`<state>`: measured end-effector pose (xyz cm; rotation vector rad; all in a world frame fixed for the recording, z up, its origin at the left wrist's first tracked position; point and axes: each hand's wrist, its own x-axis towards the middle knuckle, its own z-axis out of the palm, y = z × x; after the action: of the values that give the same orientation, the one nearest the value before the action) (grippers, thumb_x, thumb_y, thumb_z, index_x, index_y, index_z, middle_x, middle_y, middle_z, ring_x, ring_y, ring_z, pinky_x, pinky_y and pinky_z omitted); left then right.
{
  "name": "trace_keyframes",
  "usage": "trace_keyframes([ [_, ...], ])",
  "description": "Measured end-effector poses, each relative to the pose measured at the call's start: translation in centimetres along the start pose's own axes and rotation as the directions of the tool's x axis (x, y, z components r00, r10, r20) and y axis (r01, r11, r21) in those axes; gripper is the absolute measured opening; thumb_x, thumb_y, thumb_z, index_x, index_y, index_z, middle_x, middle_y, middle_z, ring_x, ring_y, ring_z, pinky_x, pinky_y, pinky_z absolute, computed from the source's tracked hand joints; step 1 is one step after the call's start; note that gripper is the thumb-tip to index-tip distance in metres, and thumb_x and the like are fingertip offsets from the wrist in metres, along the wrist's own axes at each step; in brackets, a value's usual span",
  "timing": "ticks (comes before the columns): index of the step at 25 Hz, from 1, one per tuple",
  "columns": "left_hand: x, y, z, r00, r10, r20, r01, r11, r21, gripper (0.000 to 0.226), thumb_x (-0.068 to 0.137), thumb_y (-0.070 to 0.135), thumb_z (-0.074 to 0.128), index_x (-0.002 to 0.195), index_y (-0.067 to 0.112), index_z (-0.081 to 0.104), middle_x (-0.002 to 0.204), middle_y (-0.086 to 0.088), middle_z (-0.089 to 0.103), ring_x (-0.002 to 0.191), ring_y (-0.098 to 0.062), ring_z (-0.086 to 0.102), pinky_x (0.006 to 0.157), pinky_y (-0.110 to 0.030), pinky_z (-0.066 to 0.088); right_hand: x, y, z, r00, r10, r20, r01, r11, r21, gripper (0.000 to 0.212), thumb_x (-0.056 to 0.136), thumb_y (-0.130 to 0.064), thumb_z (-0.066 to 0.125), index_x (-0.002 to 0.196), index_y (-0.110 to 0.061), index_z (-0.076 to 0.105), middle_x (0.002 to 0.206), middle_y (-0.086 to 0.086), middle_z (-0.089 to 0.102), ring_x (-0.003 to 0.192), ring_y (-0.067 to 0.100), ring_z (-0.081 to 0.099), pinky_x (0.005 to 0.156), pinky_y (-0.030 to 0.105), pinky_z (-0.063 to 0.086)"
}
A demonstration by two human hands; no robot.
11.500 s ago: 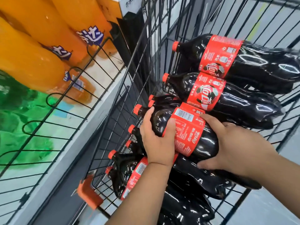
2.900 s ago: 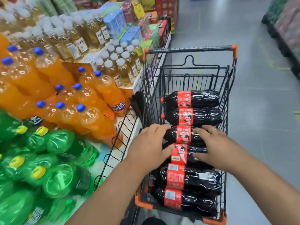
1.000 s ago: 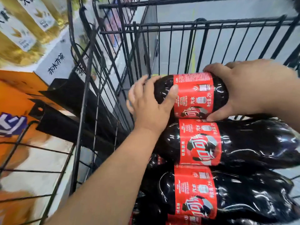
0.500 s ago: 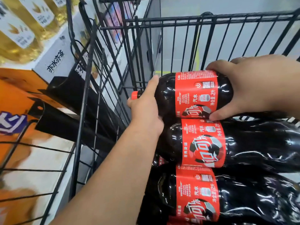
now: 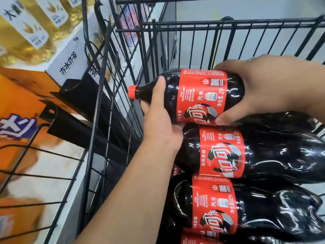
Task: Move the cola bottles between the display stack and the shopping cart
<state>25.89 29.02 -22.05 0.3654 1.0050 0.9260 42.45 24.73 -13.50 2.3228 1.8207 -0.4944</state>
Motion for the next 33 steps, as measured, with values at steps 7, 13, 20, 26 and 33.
trace_keyframes([
  [7,-1.4,0.0,-0.9,0.996,0.053,0.074,-0.050,0.998,-0.036,0.093,0.065,0.059,0.084,0.144,0.022,0.051,0.121,-0.008,0.075,0.107,-0.026,0.074,0.092,-0.050,0.060,-2.0,-2.7,-1.8,0.999,-0.012,0.030,0.005,0.976,0.216,0.110,0.030,-0.080,0.072,0.130,-0.045,0.042,0.087,-0.020,0.056,0.081,0.012,0.054,0.077,0.032,0.041],
  [13,-4.1,0.9,0.1,0.982,0.148,0.113,-0.141,0.988,-0.069,0.088,0.072,0.054,0.077,0.150,0.032,0.043,0.129,-0.007,0.071,0.111,-0.026,0.072,0.085,-0.043,0.062,-5.2,-3.6,-1.9,0.998,0.054,-0.013,-0.039,0.848,0.529,0.086,0.029,-0.070,0.080,0.107,-0.044,0.054,0.084,-0.018,0.068,0.079,0.001,0.062,0.074,0.028,0.046],
  [20,-8.0,1.5,0.0,0.977,0.069,0.200,-0.087,0.993,0.084,0.094,0.063,0.061,0.081,0.140,0.015,0.054,0.125,-0.013,0.072,0.112,-0.030,0.072,0.095,-0.050,0.059,-10.9,-5.6,1.3,0.990,0.133,-0.044,-0.032,0.522,0.852,0.083,0.034,-0.060,0.088,0.108,-0.037,0.059,0.090,-0.022,0.073,0.076,-0.001,0.070,0.075,0.026,0.052],
  [26,-13.0,4.9,-1.1,0.952,0.028,0.306,-0.114,0.957,0.268,0.085,0.069,0.054,0.085,0.139,0.020,0.051,0.118,-0.010,0.074,0.096,-0.022,0.076,0.081,-0.041,0.063,-16.5,-9.4,1.9,0.963,0.237,-0.126,0.072,0.223,0.972,0.066,0.048,-0.038,0.084,0.111,-0.030,0.065,0.093,-0.012,0.076,0.083,0.007,0.073,0.073,0.022,0.056],
  [33,-21.3,11.1,-2.6,0.929,0.092,0.358,-0.232,0.899,0.372,0.073,0.069,0.049,0.085,0.129,0.023,0.054,0.106,-0.003,0.076,0.087,-0.015,0.077,0.075,-0.032,0.061,-23.4,-15.7,-0.1,0.940,0.294,-0.172,0.167,0.044,0.985,0.033,0.061,-0.027,0.083,0.084,-0.044,0.066,0.080,-0.020,0.074,0.076,0.003,0.072,0.066,0.014,0.055],
])
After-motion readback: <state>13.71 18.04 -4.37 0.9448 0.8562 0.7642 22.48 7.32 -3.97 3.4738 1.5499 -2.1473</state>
